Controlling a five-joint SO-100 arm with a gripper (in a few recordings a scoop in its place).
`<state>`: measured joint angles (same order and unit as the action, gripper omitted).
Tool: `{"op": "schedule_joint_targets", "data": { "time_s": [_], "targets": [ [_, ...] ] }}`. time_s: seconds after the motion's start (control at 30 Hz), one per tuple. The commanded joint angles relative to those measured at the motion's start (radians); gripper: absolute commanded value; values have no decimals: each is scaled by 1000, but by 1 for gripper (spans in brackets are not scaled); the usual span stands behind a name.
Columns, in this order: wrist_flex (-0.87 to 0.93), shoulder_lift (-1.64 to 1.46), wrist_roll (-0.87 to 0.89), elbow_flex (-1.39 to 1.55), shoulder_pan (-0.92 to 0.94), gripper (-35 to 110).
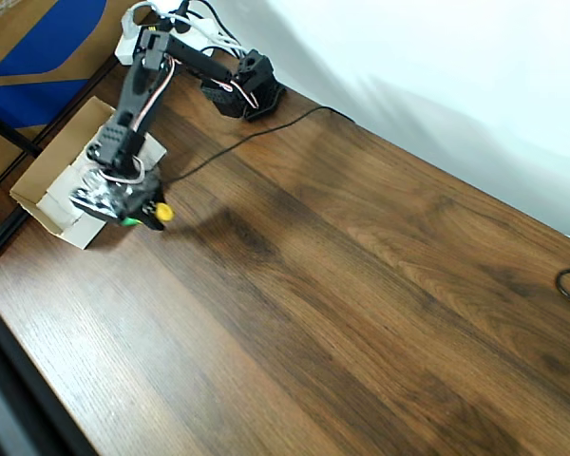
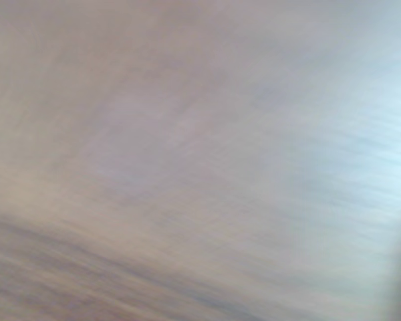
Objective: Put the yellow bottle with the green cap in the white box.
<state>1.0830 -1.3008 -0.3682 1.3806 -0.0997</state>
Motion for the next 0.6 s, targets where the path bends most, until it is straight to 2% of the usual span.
{"op": "schedule_joint_targets", "data": {
  "time_s": [0.0,0.57],
  "targets": [
    [0,-133,8,-6,41,0],
    [-25,-252,81,40,310,0]
  ]
}}
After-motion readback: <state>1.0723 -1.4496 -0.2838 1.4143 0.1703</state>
